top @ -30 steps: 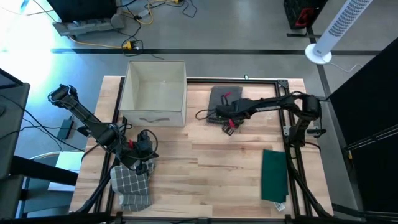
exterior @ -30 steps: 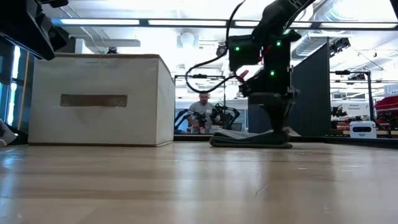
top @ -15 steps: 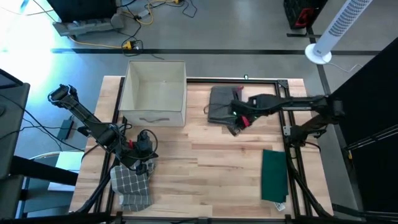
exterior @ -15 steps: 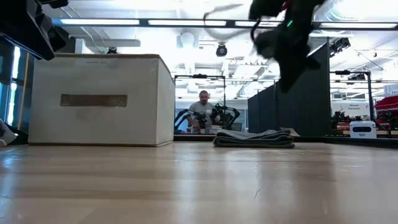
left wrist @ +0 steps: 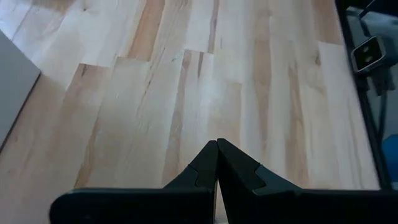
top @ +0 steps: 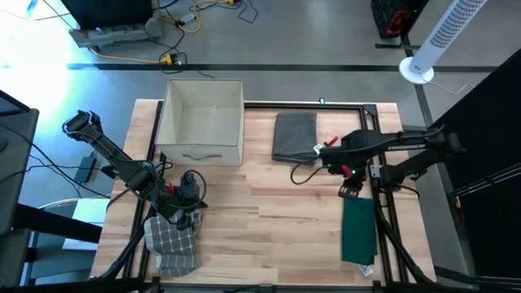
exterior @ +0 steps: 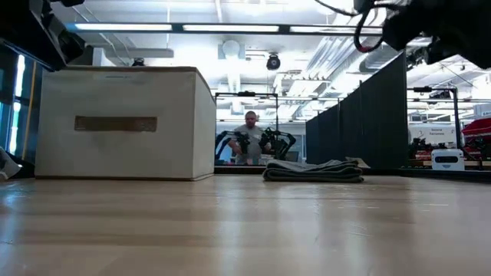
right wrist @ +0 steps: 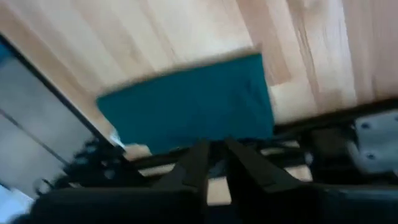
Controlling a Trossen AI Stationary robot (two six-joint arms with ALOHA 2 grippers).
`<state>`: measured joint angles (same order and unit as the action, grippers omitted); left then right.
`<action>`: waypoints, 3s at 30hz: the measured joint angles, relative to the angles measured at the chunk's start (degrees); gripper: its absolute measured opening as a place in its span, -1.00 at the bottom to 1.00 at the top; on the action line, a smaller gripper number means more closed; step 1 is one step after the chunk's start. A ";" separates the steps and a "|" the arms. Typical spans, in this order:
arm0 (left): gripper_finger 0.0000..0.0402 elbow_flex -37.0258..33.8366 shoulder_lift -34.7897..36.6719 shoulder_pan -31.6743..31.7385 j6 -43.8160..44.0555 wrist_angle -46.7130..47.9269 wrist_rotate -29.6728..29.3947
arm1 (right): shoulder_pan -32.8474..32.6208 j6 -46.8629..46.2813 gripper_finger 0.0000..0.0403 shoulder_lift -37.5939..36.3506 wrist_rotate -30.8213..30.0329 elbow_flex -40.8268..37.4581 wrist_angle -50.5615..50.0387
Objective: Fold towel
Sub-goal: Stack the folded green towel on top of the gray towel
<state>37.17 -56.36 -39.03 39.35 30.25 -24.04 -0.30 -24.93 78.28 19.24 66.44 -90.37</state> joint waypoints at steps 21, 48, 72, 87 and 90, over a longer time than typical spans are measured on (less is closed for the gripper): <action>-1.00 0.04 0.04 0.02 2.01 -6.65 11.09 | 1.21 13.44 0.14 6.58 -2.97 -21.68 14.23; -1.00 0.04 0.02 0.52 5.05 -7.51 11.09 | 0.80 10.78 0.14 14.65 0.97 -31.63 28.17; -1.00 0.02 0.02 2.87 1.93 -7.35 9.86 | 1.69 7.96 -0.99 8.41 -13.42 -3.95 24.85; -1.00 0.00 0.02 4.94 1.41 -7.39 11.27 | 22.76 27.91 -0.99 19.30 -25.04 19.33 23.30; -1.00 0.00 0.02 4.94 2.22 -7.38 11.94 | 26.22 32.85 -0.99 22.33 -27.87 25.03 20.94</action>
<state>37.17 -56.34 -34.09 41.57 22.87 -12.10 25.91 7.92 100.60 -8.63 91.47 -69.43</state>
